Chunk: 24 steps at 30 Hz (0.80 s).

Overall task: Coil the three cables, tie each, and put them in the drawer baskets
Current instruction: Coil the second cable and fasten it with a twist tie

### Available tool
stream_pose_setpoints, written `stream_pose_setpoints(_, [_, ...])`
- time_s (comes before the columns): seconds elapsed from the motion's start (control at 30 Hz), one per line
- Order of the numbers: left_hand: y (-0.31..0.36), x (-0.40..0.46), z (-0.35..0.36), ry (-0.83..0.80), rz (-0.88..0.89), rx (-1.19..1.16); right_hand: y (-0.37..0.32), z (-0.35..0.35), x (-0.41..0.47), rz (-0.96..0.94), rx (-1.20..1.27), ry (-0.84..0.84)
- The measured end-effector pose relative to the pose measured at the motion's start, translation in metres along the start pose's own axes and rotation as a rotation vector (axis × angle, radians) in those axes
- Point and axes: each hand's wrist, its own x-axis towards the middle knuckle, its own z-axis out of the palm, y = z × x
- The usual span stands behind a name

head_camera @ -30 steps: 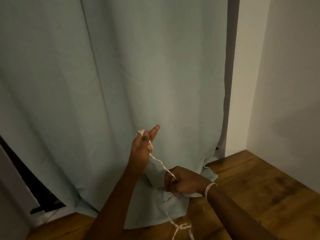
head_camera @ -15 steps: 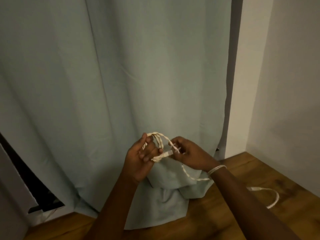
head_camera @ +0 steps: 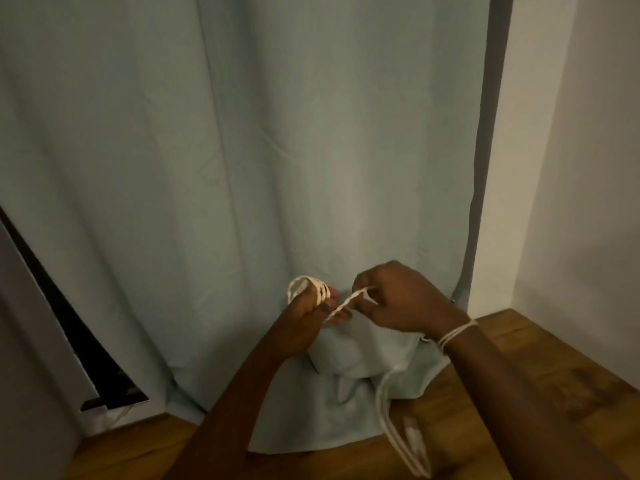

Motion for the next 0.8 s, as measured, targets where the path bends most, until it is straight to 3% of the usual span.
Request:
stream_pose_setpoints(0.1, [0.016, -0.01, 0.001, -0.227, -0.138, -0.316, 0.012, -0.017, 0.012, -0.026, 0.336, 0.054])
stream_pose_setpoints(0.17, [0.028, -0.013, -0.002, -0.331, -0.251, -0.693, 0.02, -0.011, 0.016, 0.031, 0.498, 0.095])
stream_pose_setpoints(0.23, [0.036, -0.014, -0.005, -0.378, -0.24, -0.96, 0.022, 0.007, 0.017, 0.083, 0.632, 0.142])
stream_pose_setpoints(0.33, [0.051, -0.011, -0.008, -0.283, 0.007, -1.117, 0.02, 0.048, 0.005, 0.124, 0.82, 0.141])
stream_pose_setpoints(0.43, [0.062, 0.002, -0.012, 0.022, 0.086, -1.265, 0.006, 0.077, -0.017, 0.175, 0.796, -0.214])
stream_pose_setpoints(0.53, [0.054, 0.013, -0.013, 0.216, 0.125, -0.963, -0.013, 0.083, -0.025, 0.135, 0.476, -0.53])
stream_pose_setpoints(0.63, [0.017, 0.005, -0.007, 0.274, 0.131, -0.214, -0.035, 0.069, -0.025, 0.077, 0.111, -0.583])
stream_pose_setpoints(0.7, [-0.001, -0.005, -0.007, 0.199, 0.029, 0.028, -0.039, 0.046, -0.023, 0.016, -0.024, -0.486])
stream_pose_setpoints(0.8, [-0.013, -0.014, -0.011, 0.053, -0.184, -0.107, -0.023, 0.011, -0.008, -0.017, -0.008, -0.179])
